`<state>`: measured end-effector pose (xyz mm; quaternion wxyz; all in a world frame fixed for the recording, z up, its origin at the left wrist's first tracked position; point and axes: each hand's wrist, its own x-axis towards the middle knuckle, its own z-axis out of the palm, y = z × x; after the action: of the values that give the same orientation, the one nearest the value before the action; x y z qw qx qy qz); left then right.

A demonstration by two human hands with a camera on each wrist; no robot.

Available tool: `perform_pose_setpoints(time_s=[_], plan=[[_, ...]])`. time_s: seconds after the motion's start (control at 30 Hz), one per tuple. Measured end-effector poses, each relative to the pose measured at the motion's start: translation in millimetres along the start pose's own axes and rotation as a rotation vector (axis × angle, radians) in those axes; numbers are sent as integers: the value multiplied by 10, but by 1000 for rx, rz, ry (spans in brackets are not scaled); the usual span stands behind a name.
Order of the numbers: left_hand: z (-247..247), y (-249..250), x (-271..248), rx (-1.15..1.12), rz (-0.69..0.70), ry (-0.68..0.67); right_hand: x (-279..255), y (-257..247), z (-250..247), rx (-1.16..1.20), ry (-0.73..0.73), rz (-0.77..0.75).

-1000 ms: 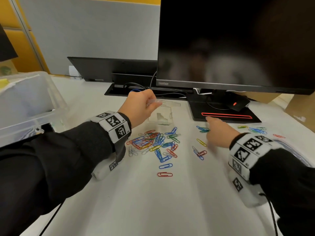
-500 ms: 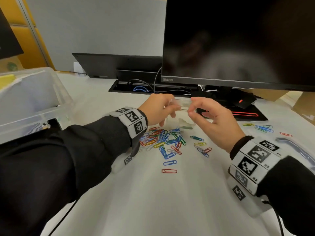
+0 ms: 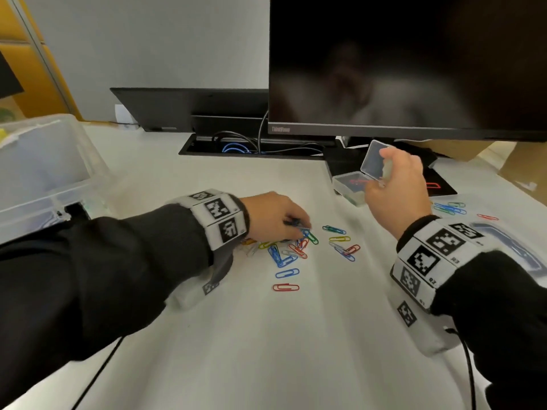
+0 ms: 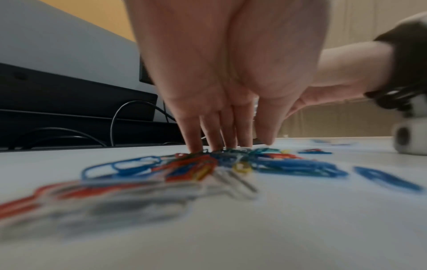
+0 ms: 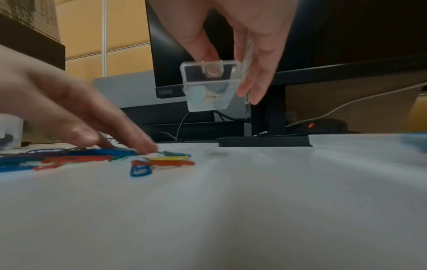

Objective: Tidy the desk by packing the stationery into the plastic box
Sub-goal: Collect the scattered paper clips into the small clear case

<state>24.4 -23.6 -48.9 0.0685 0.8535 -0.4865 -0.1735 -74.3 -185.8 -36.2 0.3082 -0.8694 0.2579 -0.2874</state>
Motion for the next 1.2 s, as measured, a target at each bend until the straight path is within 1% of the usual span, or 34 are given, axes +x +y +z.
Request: perform_pose_setpoints(time_s=[0.07,0.1,0.13,0.17,0.3,0.37,0.5,0.67,0.73,0.9,0.97,1.03,1.1,1.13,1.2], plan=[[-12,28,-38,-27,29,180,19,1,18,3,-1,-1],[-23,62,-28,-44,50,240,30,0,31,-1,-4,3],[-28,114,-4,-64,75,251,38,-2,41,-7,-8,9],[-18,183,27,-75,104,219,43,-5,46,-13,-12,12],[103,437,195,-44,219,-16,49,-8,35,-36,-10,18],[137,480,243,-16,265,-43,41,-6,33,-45,-7,15],[125,388,180,0,282,21,43,6,27,-69,-30,14],[34,4,-74,-19,176,119,51,-7,40,-61,-72,-8],[13,-32,-125,-70,179,138,53,-9,55,-34,-94,-12],[119,261,-51,-45,323,-14,42,-1,74,-22,-103,-11],[152,332,-9,-4,339,-17,33,9,68,-28,-108,1],[129,284,-18,28,313,35,31,13,65,-35,-116,-2],[98,144,-92,61,234,72,32,10,67,-35,-127,-1],[85,58,-144,57,194,90,34,7,71,-31,-132,7],[59,-90,-246,-13,143,170,38,-13,88,-19,-149,33]])
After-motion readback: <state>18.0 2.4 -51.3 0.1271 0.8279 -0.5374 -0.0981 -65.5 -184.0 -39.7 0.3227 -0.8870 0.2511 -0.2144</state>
